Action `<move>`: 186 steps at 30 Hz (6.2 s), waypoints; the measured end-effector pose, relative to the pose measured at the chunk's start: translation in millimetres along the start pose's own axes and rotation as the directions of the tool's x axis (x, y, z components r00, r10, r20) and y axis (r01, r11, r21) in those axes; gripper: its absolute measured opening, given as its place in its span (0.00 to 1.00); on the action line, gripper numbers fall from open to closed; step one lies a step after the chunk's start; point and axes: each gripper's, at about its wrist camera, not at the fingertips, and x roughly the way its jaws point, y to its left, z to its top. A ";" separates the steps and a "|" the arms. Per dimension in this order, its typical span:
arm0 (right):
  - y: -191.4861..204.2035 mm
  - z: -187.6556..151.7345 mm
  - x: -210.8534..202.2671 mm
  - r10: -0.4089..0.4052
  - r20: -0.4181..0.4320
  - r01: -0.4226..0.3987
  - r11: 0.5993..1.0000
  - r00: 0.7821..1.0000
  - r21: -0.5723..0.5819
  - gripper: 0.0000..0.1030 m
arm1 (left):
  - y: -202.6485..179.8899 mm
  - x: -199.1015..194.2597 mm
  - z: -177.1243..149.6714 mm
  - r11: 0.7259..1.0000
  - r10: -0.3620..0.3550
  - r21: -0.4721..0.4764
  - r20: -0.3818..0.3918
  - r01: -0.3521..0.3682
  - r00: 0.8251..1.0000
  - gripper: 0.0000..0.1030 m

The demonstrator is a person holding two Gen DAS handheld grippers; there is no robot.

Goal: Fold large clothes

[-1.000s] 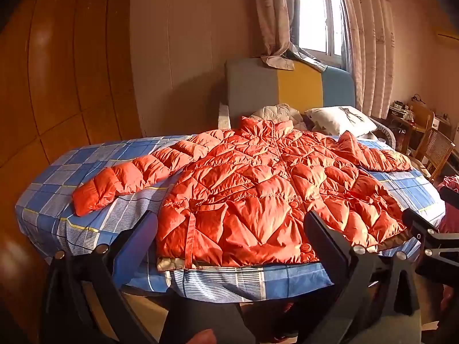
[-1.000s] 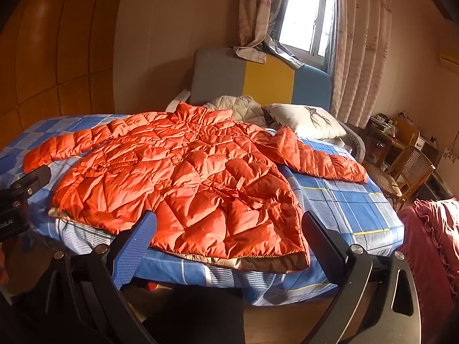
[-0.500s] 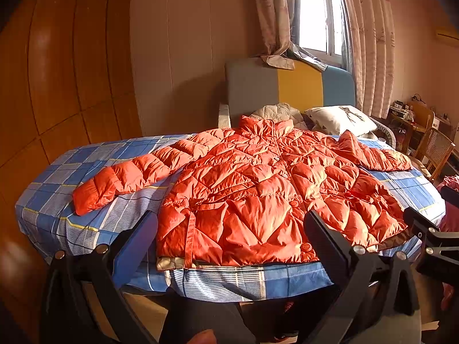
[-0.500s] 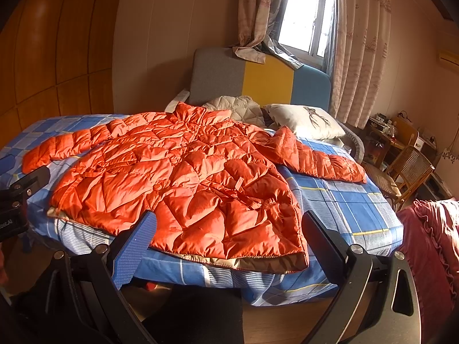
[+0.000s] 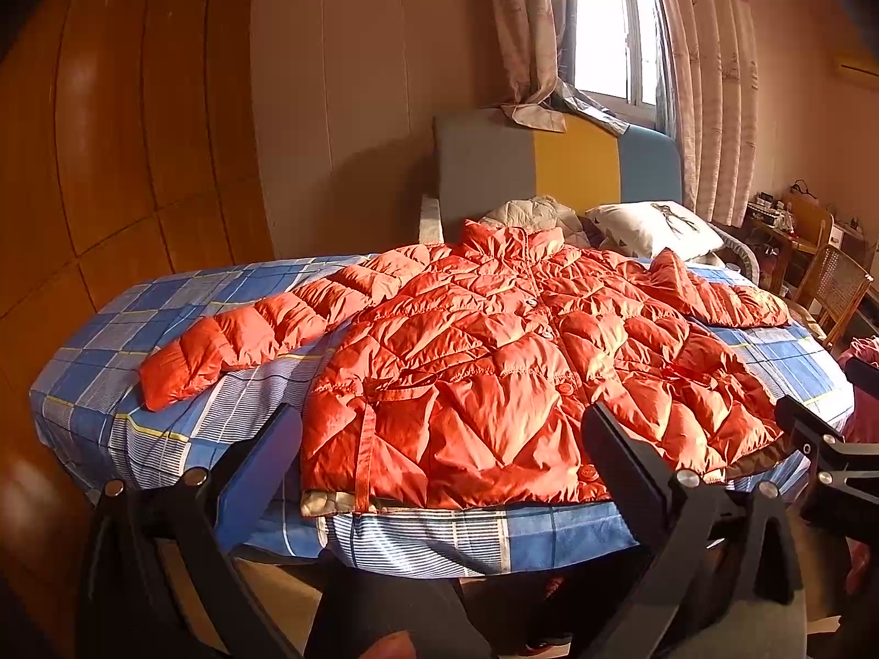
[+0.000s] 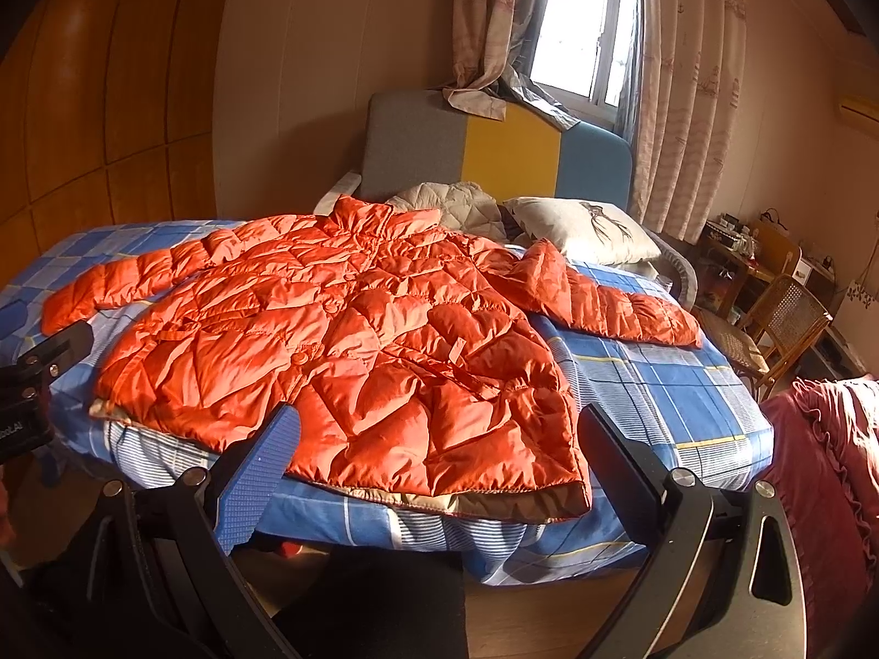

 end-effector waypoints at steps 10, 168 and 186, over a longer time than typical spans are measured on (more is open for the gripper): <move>-1.5 -0.7 1.6 0.002 -0.008 -0.001 1.000 1.000 0.006 0.97 | 1.3 0.8 -0.2 1.000 0.001 -0.002 -0.002 -0.001 1.000 0.98; 202.9 208.7 395.6 0.412 -0.323 -0.459 0.884 0.852 -0.083 0.59 | 83.6 315.2 71.8 0.976 -0.071 -0.218 -0.250 0.015 0.966 0.98; 76.0 197.0 380.2 0.265 -0.301 -0.261 0.964 0.916 0.053 0.59 | 60.9 334.5 114.2 0.969 -0.139 -0.231 -0.219 0.087 0.966 0.97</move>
